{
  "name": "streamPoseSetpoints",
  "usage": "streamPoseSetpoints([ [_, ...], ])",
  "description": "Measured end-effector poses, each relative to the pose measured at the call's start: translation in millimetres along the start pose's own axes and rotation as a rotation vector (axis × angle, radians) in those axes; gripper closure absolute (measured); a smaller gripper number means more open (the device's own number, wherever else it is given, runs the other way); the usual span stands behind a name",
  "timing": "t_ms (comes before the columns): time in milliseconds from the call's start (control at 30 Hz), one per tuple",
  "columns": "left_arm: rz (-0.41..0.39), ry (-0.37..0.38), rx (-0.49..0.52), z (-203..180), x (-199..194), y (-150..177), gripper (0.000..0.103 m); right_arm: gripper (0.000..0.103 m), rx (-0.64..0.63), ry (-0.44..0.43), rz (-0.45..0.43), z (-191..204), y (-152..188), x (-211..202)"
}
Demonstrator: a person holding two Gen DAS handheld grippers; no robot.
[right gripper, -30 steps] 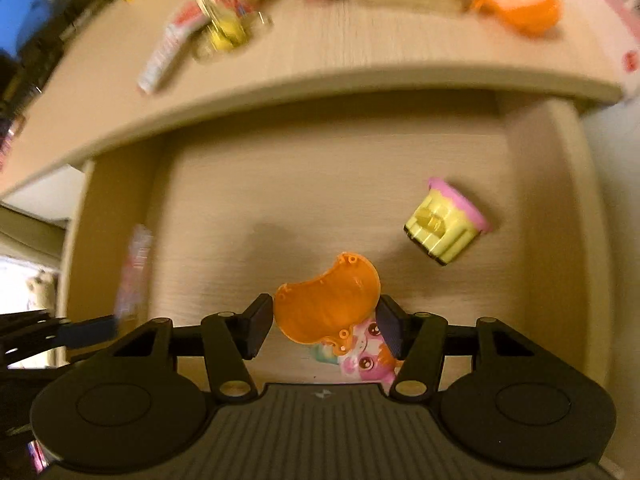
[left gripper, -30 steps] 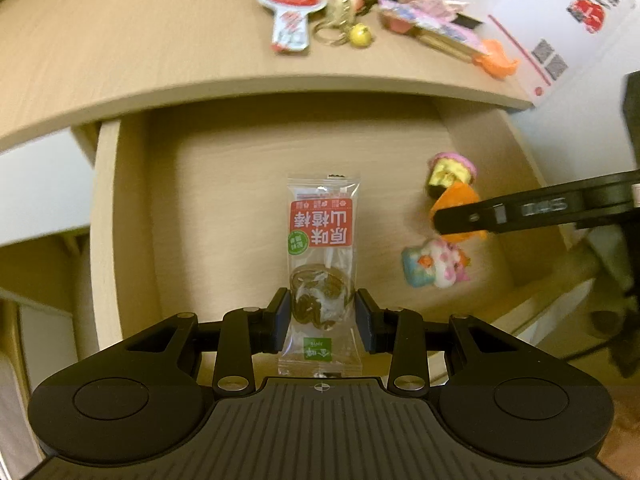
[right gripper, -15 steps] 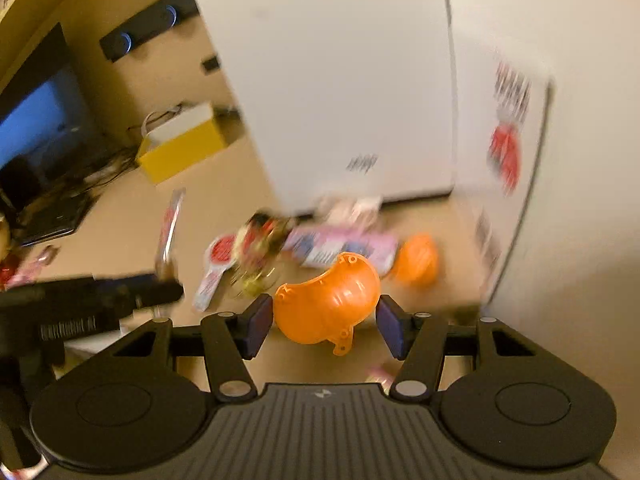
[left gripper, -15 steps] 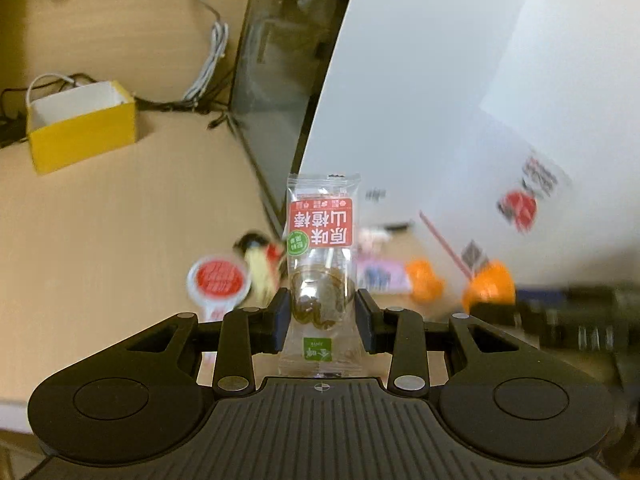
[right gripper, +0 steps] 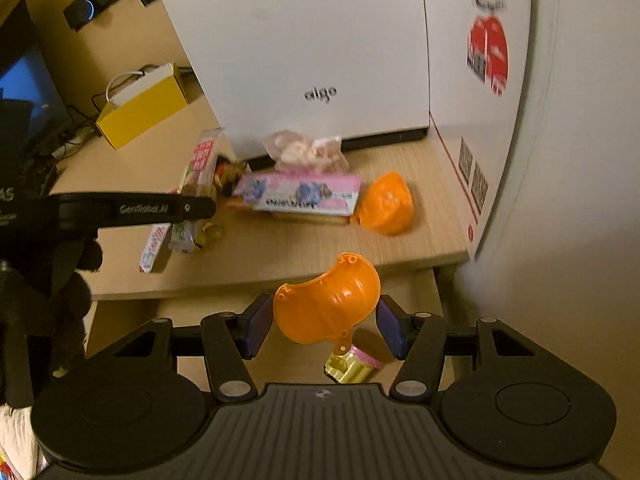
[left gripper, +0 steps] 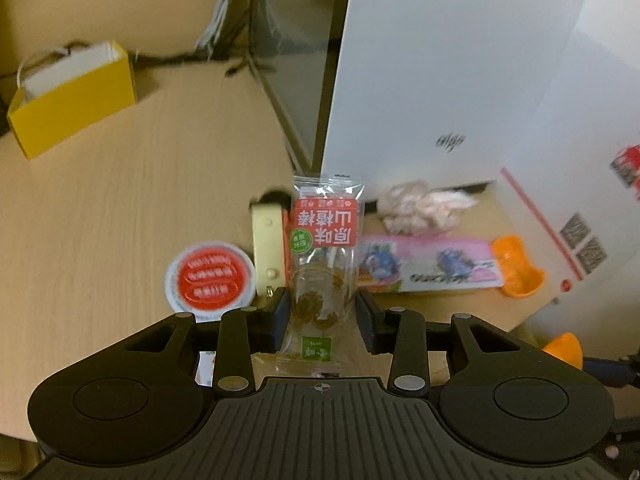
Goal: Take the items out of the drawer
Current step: 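Place the snack bar on the desk with the left tool while the right places the orange shell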
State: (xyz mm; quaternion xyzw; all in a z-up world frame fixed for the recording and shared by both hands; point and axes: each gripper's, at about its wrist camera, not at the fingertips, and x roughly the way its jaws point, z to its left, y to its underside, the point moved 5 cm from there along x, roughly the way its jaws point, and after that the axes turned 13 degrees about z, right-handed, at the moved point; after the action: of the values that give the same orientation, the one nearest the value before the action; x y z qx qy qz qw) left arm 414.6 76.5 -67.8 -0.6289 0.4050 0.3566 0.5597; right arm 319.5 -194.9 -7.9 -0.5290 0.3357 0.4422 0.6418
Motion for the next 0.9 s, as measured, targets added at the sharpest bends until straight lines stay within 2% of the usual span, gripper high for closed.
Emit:
streamPoseSetpoints([
  [133, 0.017, -0.041, -0.014, 7.3, 13.2, 0.7, 0.059, 0.046, 0.002, 0.007, 0.014, -0.2, 3.6, 4.6],
  [233, -0.001, -0.016, -0.03, 14.1, 10.8, -0.3, 0.059, 0.046, 0.001, 0.016, 0.008, -0.2, 4.4, 5.2],
  [467, -0.128, 0.041, -0.066, 29.3, -34.1, 1.7, 0.061, 0.046, -0.009, 0.053, -0.006, -2.4, 3.9, 6.1],
  [600, -0.167, 0.053, -0.081, 41.3, -57.2, 16.6, 0.061, 0.046, -0.014, 0.078, -0.033, -3.7, -0.4, 1.3],
  [733, -0.138, 0.105, -0.059, 42.1, -63.6, 52.7, 0.061, 0.046, -0.016, 0.075, -0.061, 0.6, -15.6, -5.7],
  [900, -0.03, 0.144, -0.039, 37.6, -43.5, 99.1, 0.061, 0.046, -0.078, 0.112, -0.133, 15.4, -51.1, -11.0],
])
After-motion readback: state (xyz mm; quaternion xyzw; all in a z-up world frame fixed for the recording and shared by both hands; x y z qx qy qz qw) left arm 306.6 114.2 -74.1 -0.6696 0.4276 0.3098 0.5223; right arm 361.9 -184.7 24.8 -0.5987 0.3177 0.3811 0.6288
